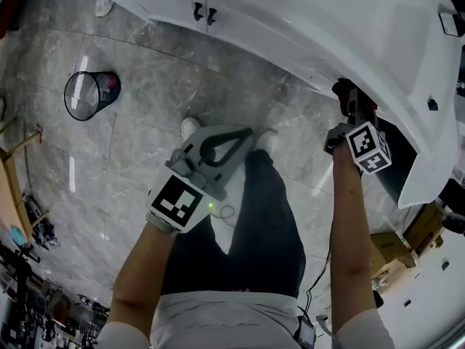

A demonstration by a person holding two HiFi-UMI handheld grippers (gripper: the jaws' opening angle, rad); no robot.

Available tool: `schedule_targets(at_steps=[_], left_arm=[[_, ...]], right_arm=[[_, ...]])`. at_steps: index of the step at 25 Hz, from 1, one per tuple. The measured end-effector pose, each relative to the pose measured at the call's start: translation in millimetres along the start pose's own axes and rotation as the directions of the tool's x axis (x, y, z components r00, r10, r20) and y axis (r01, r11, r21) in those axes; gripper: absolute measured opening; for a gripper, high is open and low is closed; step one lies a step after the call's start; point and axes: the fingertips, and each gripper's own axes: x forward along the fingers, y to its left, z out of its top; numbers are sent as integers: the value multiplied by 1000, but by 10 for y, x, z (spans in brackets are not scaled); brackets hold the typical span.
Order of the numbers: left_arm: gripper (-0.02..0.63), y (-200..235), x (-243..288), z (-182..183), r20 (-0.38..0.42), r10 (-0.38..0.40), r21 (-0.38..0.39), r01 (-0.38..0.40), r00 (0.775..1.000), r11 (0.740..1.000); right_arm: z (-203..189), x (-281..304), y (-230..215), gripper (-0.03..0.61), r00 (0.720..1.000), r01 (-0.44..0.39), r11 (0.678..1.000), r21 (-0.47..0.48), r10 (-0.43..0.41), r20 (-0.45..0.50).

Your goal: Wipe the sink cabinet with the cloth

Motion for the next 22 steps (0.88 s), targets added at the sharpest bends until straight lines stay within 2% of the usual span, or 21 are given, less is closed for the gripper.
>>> schedule_targets(at_steps=[11,22], left_arm=[[11,143,-194,-51,24,41,-20,-40,999,999],[11,165,-257,-104,27,71,-31,-71,997,997]], right_arm=[[-57,252,897,141,991,-136,991,9,136,-17],[-59,149,960,141,988,-154,987,41,154,1]])
